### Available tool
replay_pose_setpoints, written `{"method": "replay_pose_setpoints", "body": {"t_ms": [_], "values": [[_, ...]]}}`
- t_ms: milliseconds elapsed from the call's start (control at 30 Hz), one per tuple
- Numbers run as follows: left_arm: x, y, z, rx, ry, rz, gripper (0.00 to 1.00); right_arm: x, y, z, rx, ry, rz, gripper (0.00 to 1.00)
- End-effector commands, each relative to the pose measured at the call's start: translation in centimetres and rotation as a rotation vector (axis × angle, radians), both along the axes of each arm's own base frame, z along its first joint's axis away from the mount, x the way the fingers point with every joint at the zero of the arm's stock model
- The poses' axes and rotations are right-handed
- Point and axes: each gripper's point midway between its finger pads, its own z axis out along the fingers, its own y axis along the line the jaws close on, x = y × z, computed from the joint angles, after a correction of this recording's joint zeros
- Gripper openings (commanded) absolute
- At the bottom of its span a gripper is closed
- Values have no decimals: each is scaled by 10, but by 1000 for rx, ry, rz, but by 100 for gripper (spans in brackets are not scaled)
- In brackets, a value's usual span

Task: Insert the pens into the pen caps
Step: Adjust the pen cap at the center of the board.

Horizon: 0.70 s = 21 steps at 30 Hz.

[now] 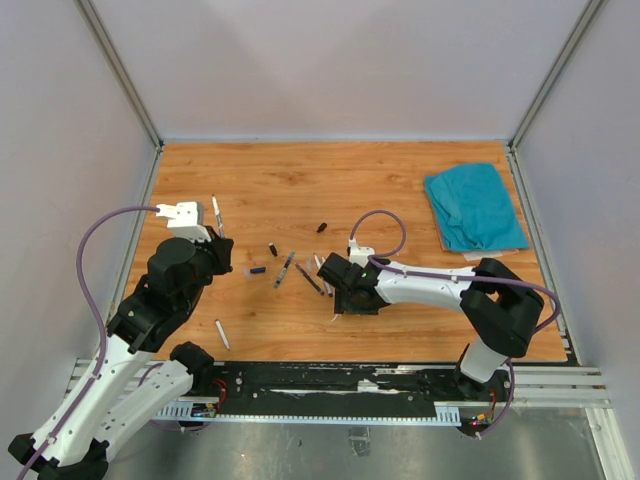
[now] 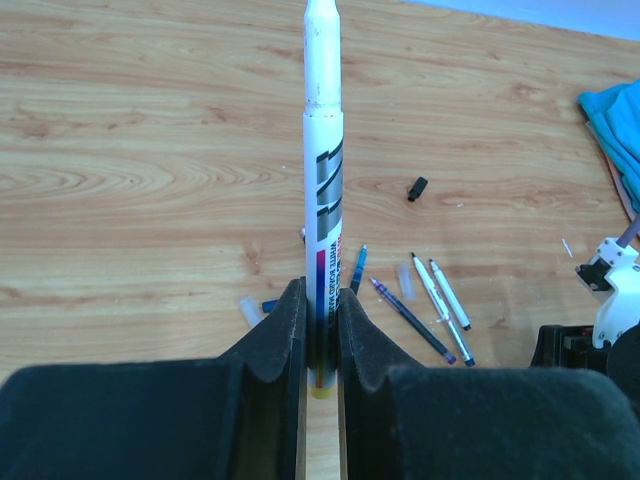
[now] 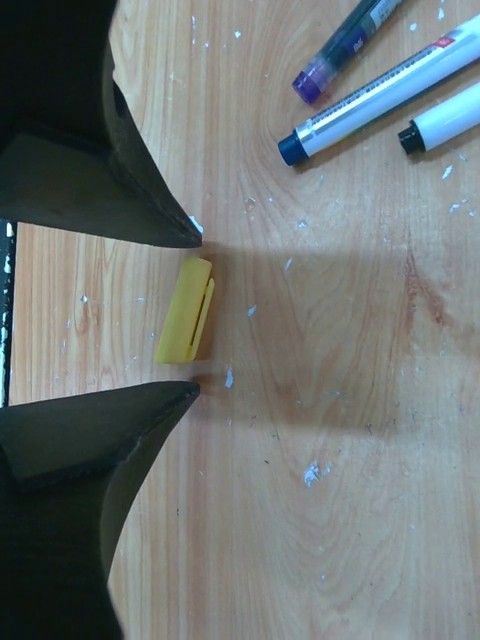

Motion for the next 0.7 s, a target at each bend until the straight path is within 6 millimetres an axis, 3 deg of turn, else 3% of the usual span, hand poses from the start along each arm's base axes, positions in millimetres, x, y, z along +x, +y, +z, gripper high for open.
{"method": "replay_pose_setpoints", "body": {"t_ms": [0, 500, 667], "values": [[3, -1, 5, -6, -28, -6, 0, -2, -1, -1, -44, -10, -5, 55], [3, 0, 6, -5, -31, -4, 0, -3, -6, -7, -73, -6, 39, 39], [3, 1, 6, -4, -29, 2, 1, 4, 3, -1, -66, -50, 253, 35]]}}
